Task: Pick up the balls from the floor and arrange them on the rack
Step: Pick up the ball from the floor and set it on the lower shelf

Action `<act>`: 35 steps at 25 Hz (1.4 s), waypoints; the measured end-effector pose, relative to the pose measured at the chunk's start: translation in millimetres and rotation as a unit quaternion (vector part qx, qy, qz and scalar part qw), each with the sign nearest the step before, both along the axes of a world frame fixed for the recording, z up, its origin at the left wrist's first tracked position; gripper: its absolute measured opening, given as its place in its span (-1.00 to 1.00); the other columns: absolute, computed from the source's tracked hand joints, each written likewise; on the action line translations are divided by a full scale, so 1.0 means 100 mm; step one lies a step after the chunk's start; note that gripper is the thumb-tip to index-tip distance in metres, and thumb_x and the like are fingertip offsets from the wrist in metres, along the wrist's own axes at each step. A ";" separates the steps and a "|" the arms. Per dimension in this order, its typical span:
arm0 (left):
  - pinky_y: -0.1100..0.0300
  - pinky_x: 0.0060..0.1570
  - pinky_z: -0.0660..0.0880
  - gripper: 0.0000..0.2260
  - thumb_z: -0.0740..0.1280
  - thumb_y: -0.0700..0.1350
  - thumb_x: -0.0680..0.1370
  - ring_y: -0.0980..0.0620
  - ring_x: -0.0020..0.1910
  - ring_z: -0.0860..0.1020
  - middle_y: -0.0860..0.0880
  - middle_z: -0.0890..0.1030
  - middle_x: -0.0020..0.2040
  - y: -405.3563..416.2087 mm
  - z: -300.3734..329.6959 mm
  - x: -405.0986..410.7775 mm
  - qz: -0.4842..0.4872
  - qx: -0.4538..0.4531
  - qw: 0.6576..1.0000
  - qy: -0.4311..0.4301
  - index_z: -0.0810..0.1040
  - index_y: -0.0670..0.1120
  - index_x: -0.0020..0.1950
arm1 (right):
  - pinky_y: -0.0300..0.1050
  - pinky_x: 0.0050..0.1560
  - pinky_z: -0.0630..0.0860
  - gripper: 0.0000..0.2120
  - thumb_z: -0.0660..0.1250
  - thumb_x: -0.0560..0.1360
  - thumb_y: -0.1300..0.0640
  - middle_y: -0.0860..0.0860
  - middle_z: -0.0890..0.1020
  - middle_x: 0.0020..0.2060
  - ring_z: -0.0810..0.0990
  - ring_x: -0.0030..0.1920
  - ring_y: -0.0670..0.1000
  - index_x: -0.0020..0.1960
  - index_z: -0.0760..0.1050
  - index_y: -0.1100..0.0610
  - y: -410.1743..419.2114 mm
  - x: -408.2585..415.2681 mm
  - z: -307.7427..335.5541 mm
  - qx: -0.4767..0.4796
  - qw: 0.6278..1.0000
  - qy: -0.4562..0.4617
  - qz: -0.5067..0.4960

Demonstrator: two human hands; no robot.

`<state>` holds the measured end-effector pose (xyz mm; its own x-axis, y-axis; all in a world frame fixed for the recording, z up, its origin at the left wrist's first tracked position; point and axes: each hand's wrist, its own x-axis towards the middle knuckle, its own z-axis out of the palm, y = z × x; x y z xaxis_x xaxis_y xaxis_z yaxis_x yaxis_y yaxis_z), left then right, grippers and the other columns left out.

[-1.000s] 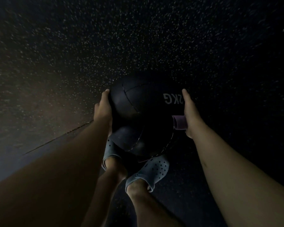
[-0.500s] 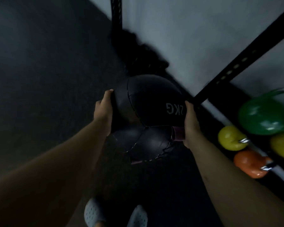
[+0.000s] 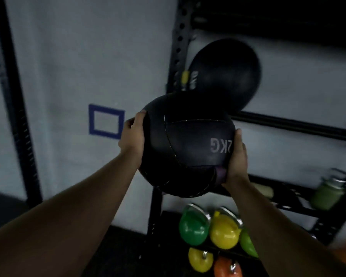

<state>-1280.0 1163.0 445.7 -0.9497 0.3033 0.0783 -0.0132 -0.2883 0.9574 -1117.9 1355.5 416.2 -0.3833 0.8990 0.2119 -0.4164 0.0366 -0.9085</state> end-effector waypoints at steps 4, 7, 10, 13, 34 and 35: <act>-0.19 0.46 0.46 -0.30 0.32 0.47 0.27 -0.18 0.35 0.59 -0.07 0.66 0.31 0.50 0.64 0.61 -0.066 0.066 0.992 0.090 0.59 0.14 0.30 | 0.21 0.36 0.60 -0.17 0.40 0.24 -0.59 0.04 0.70 0.26 0.69 0.28 0.09 0.31 0.58 -0.08 0.28 0.88 0.64 0.084 0.992 0.045 -0.086; -0.19 0.48 0.44 -0.23 0.34 0.50 0.29 -0.15 0.37 0.59 -0.05 0.67 0.33 0.88 0.76 1.07 -0.121 0.088 0.978 0.143 0.57 0.13 0.39 | 0.21 0.36 0.59 -0.31 0.39 0.32 -0.56 0.01 0.68 0.30 0.68 0.31 0.09 0.31 0.58 -0.18 0.49 1.45 0.75 0.112 0.984 0.051 -0.127; -0.15 0.50 0.44 -0.07 0.36 0.63 0.22 -0.12 0.41 0.57 -0.02 0.64 0.38 1.29 0.79 1.47 -0.171 0.076 0.964 0.187 0.51 0.16 0.47 | -0.06 0.10 0.69 -0.39 0.38 0.40 -0.47 -0.03 0.72 0.24 0.70 0.25 0.07 0.32 0.58 -0.15 0.82 1.89 0.78 0.116 0.978 0.066 -0.162; -0.11 0.52 0.42 -0.10 0.39 0.57 0.31 -0.08 0.46 0.53 -0.01 0.58 0.45 1.76 0.91 1.72 -0.172 0.078 0.956 0.226 0.43 0.14 0.55 | 0.03 0.24 0.65 -0.28 0.35 0.38 -0.42 0.00 0.65 0.33 0.66 0.30 0.05 0.44 0.50 -0.10 1.25 2.13 0.94 0.136 0.971 0.063 -0.185; -0.14 0.54 0.40 -0.09 0.37 0.49 0.33 -0.03 0.51 0.45 0.01 0.41 0.57 4.61 1.88 1.13 -0.131 0.127 0.935 0.303 0.29 0.19 0.63 | 0.07 0.23 0.65 -0.56 0.27 0.63 -0.24 0.02 0.61 0.34 0.66 0.26 0.03 0.47 0.43 -0.17 4.12 1.49 2.09 0.227 0.954 0.100 -0.169; -0.15 0.54 0.40 -0.08 0.37 0.49 0.33 -0.03 0.52 0.45 0.02 0.41 0.58 4.72 1.86 1.12 -0.123 0.126 0.937 0.302 0.28 0.18 0.64 | 0.02 0.20 0.65 -0.56 0.27 0.62 -0.25 0.00 0.61 0.34 0.66 0.25 0.01 0.46 0.44 -0.17 4.23 1.46 2.07 0.226 0.954 0.102 -0.166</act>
